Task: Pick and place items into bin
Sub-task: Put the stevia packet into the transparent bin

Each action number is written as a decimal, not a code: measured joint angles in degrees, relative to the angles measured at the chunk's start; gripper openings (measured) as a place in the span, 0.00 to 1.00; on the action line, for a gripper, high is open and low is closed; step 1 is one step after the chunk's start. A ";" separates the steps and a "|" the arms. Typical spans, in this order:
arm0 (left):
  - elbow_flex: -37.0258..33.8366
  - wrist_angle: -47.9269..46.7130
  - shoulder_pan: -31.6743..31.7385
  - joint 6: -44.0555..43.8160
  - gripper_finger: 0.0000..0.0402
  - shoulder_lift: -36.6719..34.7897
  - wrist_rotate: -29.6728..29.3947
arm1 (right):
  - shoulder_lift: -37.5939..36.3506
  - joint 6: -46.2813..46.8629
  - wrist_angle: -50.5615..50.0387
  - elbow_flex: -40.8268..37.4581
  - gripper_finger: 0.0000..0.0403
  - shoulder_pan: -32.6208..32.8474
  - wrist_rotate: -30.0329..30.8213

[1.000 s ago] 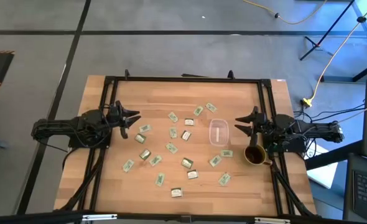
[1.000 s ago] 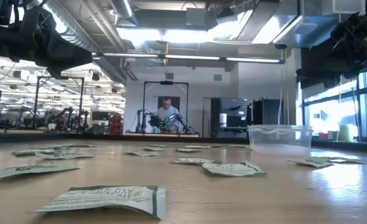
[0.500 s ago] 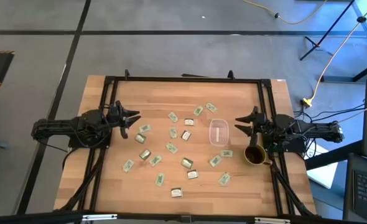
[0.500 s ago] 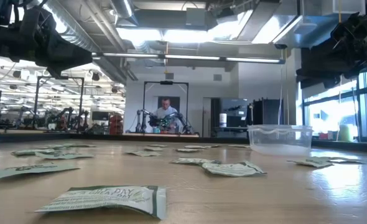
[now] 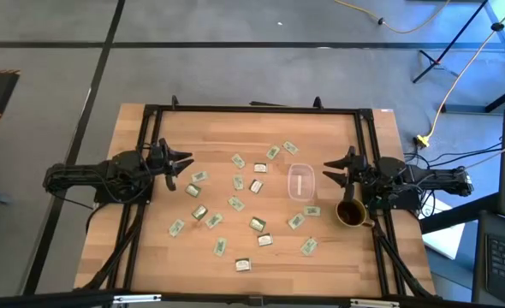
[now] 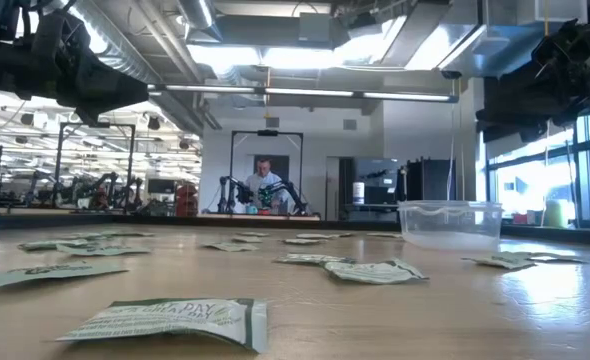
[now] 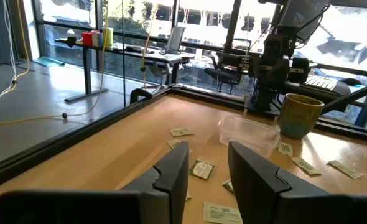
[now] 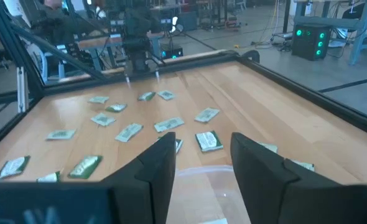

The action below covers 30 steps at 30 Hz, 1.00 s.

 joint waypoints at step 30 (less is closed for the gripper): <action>0.00 0.02 -0.02 0.02 0.27 -0.01 -0.31 | 0.41 -7.39 7.51 1.93 0.39 0.00 -0.32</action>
